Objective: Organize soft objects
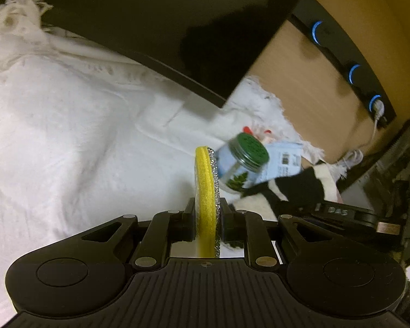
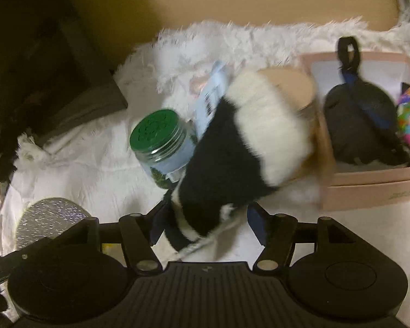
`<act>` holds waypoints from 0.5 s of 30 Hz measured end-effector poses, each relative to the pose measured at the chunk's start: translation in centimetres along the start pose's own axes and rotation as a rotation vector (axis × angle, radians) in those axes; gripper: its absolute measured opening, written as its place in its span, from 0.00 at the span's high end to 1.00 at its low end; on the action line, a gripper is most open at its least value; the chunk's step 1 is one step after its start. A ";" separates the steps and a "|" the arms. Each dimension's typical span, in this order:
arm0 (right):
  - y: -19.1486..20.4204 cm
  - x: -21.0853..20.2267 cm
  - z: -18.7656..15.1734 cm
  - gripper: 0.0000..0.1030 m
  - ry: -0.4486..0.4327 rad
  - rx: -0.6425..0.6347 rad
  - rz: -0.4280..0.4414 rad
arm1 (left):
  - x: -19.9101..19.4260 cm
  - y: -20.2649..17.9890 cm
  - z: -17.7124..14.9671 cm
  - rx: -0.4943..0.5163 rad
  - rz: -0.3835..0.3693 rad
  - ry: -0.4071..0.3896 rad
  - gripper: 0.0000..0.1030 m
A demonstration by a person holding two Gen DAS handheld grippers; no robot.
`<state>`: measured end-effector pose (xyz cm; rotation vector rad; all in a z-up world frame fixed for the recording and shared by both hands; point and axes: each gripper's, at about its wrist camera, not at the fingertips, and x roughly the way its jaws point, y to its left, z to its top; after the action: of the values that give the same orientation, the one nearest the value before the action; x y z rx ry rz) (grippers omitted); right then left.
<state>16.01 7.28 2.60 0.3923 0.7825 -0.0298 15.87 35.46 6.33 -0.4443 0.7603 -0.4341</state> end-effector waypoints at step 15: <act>5.9 -3.2 -0.9 0.72 -0.210 -0.347 -0.160 | -0.1 3.7 0.4 -0.056 0.002 0.035 0.82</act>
<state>14.09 12.66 6.21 -0.0043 0.5949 -0.0824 16.86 38.69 4.69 -0.4890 0.8078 -0.4200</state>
